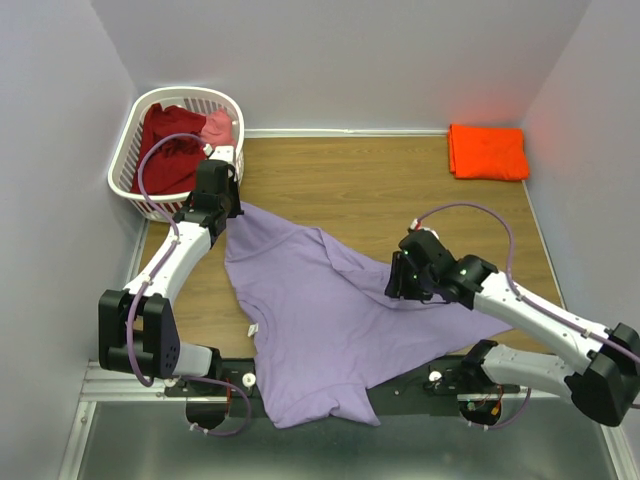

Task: Fold and stack the t-shirts
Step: Flatten the tshirt out

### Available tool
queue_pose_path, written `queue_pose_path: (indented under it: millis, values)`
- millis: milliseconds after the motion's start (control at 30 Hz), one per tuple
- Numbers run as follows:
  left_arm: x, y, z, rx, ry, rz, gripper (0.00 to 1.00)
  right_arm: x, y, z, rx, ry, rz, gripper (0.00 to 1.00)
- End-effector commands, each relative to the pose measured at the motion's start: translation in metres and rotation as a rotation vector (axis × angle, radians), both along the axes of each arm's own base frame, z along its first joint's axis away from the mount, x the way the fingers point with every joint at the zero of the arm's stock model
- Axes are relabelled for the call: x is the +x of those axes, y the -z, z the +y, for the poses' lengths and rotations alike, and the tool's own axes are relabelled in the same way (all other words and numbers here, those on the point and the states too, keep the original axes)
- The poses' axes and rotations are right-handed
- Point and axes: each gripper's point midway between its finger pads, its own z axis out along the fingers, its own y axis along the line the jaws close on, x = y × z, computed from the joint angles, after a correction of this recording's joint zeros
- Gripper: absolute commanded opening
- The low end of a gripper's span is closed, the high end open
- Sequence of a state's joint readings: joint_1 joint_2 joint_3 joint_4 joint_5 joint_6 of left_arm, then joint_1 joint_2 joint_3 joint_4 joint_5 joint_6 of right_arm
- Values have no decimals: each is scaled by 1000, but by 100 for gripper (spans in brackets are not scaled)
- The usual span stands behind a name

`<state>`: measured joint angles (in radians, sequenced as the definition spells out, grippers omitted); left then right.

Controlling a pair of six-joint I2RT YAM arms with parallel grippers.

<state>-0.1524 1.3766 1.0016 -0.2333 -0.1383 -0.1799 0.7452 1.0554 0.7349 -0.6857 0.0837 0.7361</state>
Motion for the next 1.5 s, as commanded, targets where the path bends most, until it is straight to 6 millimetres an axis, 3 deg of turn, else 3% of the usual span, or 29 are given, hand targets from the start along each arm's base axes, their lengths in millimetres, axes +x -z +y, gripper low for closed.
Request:
queue_pose_path:
  millis: [0,167,267,367,467,633,1000,1200,1467]
  values:
    - [0,-4,0,3,11,-12,0,24,0,-21,-164,87,-61,56]
    - [0,-2,0,5,10,-8,0,53,3,-34,-282,176,-94,47]
    - [0,-2,1,6,7,-8,0,62,11,-45,-319,212,-73,47]
    - [0,-4,1,6,6,-13,0,71,16,-48,-295,200,-63,52]
    - [0,-3,0,5,8,-9,0,82,4,-45,-286,138,-117,62]
    - [0,-4,0,6,11,-11,0,92,2,-35,-298,-13,-139,63]
    - [0,-1,2,13,6,-2,0,95,36,-36,-318,-130,-35,56]
    - [1,-2,2,15,3,-2,0,86,42,-27,-270,-205,-1,47]
    - [0,1,2,17,4,5,0,82,53,-25,-274,-230,45,42]
